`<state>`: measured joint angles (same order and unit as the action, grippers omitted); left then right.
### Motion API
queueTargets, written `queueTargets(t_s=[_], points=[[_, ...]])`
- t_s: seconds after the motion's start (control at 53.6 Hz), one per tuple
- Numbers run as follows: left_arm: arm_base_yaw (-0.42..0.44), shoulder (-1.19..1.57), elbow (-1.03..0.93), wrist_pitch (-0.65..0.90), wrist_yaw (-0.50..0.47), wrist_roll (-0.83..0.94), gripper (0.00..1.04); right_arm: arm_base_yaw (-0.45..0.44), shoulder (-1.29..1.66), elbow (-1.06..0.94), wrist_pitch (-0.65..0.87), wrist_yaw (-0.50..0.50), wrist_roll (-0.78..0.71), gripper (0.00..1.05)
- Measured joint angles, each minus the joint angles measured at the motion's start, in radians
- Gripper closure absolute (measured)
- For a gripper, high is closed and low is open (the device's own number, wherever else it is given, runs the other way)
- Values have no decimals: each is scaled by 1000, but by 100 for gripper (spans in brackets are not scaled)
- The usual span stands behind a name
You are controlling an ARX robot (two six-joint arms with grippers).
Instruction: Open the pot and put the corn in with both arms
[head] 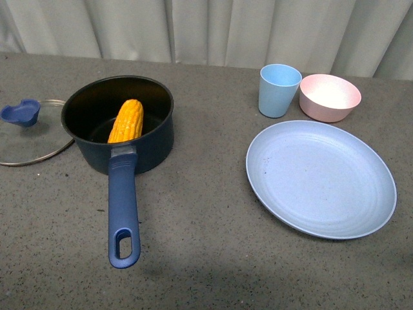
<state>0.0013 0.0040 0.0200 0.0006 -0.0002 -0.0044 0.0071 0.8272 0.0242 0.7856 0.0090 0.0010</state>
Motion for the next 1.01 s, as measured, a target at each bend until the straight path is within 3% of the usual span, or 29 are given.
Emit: queueTargets(t_s=[0.373,1.008], points=[[0,0,0,0,0,0,7,-5,-296,-19,-263,-7,0,104],[0,0,0,0,0,0,7,-5,-566,-19,-521,-7,0,104]])
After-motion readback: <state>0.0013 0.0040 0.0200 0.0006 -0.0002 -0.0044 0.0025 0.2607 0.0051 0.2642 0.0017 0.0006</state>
